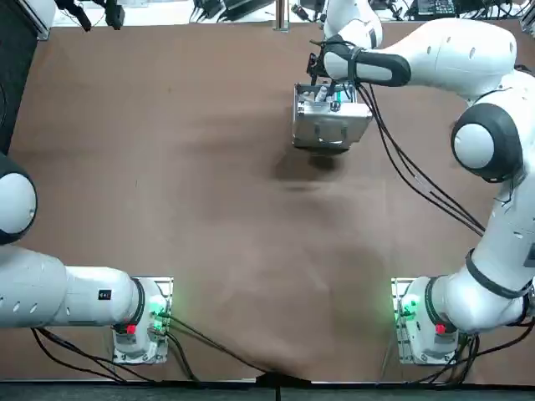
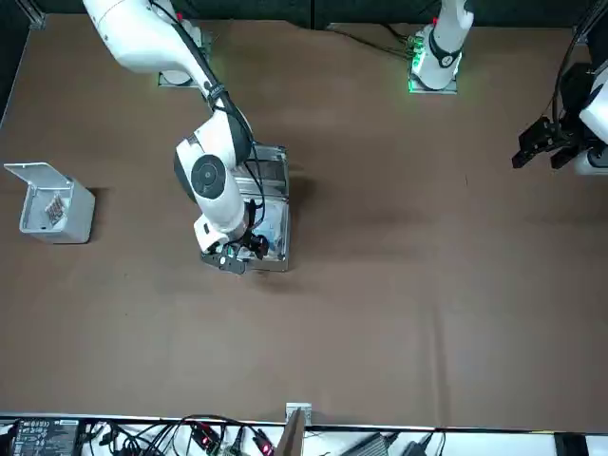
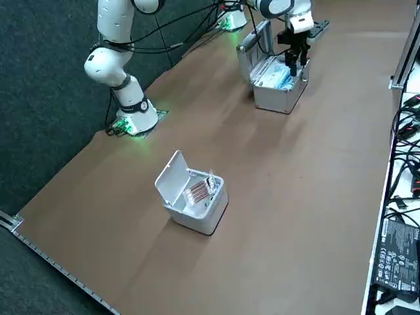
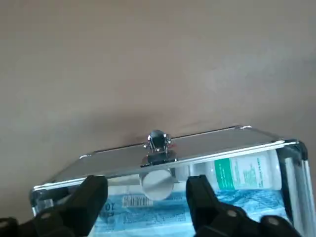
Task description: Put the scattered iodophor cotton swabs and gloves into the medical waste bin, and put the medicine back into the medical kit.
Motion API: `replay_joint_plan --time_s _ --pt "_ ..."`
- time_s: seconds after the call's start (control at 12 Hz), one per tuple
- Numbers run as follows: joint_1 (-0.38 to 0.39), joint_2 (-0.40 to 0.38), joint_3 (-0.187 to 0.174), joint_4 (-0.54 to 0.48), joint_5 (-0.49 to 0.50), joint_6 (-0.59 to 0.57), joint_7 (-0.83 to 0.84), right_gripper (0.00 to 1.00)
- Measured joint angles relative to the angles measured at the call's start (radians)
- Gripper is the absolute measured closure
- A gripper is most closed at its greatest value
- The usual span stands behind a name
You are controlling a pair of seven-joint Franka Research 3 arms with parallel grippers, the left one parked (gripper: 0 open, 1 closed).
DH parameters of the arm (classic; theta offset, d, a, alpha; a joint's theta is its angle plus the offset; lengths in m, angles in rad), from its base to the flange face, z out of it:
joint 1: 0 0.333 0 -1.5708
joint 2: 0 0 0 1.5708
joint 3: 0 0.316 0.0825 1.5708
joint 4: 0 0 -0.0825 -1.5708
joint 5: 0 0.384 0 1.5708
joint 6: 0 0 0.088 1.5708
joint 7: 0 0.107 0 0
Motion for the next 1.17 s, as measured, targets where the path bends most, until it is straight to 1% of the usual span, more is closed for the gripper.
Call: replay_joint_plan --time_s 0.08,0.25,0.42,0.5,0.67,0.83,1.17 --pt "0.000 -0.001 0.000 0.008 0.000 -0.008 0.000 0.00" --pt "-0.003 -0.015 -0.002 0.026 -0.001 -0.053 0.000 0.00" --pt "-0.020 -0.054 -0.003 0.042 -0.002 -0.105 -0.015 0.00" --pt "-0.033 -0.084 -0.003 0.049 -0.002 -0.150 -0.044 0.00" --pt "-0.069 -0.154 -0.003 0.055 0.001 -0.256 -0.148 0.00" --pt "-0.123 -0.225 -0.003 0.057 0.034 -0.330 -0.296 0.00" --pt "-0.276 -0.345 -0.005 0.057 0.124 -0.452 -0.637 0.00"
